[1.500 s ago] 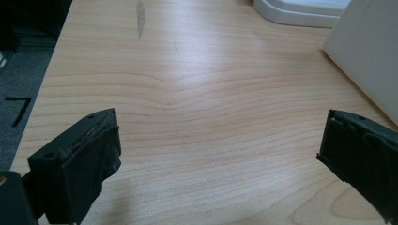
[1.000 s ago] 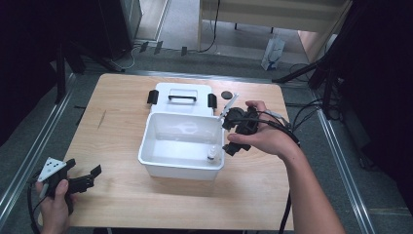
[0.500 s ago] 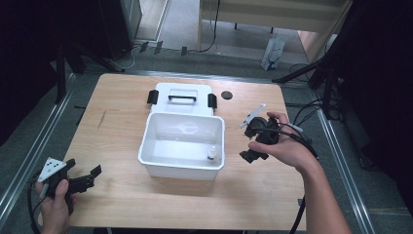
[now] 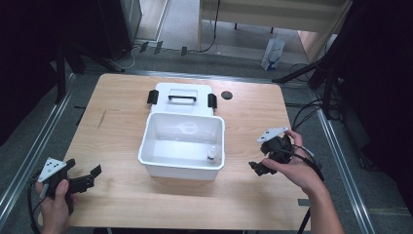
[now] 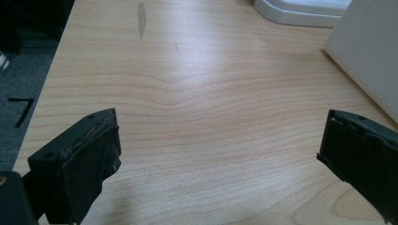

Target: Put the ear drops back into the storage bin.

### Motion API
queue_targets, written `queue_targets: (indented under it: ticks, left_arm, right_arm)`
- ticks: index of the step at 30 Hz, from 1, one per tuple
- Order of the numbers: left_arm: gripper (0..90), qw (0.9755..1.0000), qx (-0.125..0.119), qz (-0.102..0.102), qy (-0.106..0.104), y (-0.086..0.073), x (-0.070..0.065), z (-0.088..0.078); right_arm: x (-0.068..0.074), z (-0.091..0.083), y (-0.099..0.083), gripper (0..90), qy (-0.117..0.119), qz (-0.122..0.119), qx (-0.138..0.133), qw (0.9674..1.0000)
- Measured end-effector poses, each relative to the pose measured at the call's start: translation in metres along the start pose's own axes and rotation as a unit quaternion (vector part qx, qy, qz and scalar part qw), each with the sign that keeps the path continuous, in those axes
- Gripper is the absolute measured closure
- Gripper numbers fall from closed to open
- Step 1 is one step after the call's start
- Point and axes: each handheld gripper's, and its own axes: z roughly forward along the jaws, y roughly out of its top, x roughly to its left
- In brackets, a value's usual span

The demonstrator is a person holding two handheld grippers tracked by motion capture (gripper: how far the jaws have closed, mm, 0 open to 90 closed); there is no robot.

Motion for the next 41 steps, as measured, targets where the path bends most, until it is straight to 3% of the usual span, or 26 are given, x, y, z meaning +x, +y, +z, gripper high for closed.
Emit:
queue_targets:
  ticks: [6, 9, 12, 15, 17, 24, 30, 32, 36, 38, 41]
  left_arm:
    - [0.0, 1.0, 0.0, 0.0, 0.001, 0.0, 0.0, 0.0]
    - [0.0, 1.0, 0.0, -0.001, 0.001, 0.0, 0.0, 0.0]
    - [0.1, 1.0, -0.001, -0.001, 0.002, 0.0, 0.0, 0.0]
    - [0.1, 1.0, -0.001, -0.001, 0.002, 0.0, 0.0, 0.0]
    - [0.0, 1.0, 0.0, -0.001, 0.003, 0.0, 0.0, 0.0]
    - [0.0, 1.0, 0.0, -0.001, 0.004, 0.0, 0.0, 0.0]
    - [0.1, 1.0, 0.0, -0.001, 0.004, 0.0, 0.0, 0.0]
    - [0.0, 1.0, 0.0, -0.001, 0.004, 0.0, 0.0, 0.0]
    - [0.1, 1.0, -0.001, -0.004, 0.005, 0.0, 0.0, 0.0]
    - [0.0, 1.0, -0.001, -0.003, 0.005, 0.0, 0.0, 0.0]
    - [0.1, 1.0, 0.0, -0.002, 0.004, 0.0, 0.0, 0.0]
  right_arm:
    - [0.006, 0.007, -0.036, 0.0, -0.011, 0.038, -0.061, 0.9974]
    - [0.01, 0.01, -0.055, 0.0, -0.01, 0.055, -0.09, 0.9943]
    - [0.012, 0.011, -0.074, 0.0, -0.005, 0.082, -0.123, 0.989]
    - [0.013, 0.011, -0.092, 0.0, -0.008, 0.112, -0.152, 0.982]
    - [0.012, 0.011, -0.105, 0.0, -0.013, 0.134, -0.173, 0.9757]
    - [0.011, 0.001, -0.145, 0.0, -0.057, 0.206, -0.244, 0.946]
    - [0.013, 0.003, -0.169, 0.0, -0.069, 0.24, -0.256, 0.9338]
    - [0.012, 0.004, -0.173, 0.0, -0.062, 0.258, -0.268, 0.9261]
    - [0.011, 0.007, -0.173, 0.0, -0.055, 0.268, -0.28, 0.9202]
    - [0.012, 0.008, -0.172, 0.0, -0.061, 0.266, -0.28, 0.9203]
    - [0.012, 0.008, -0.174, 0.0, -0.058, 0.273, -0.284, 0.9174]
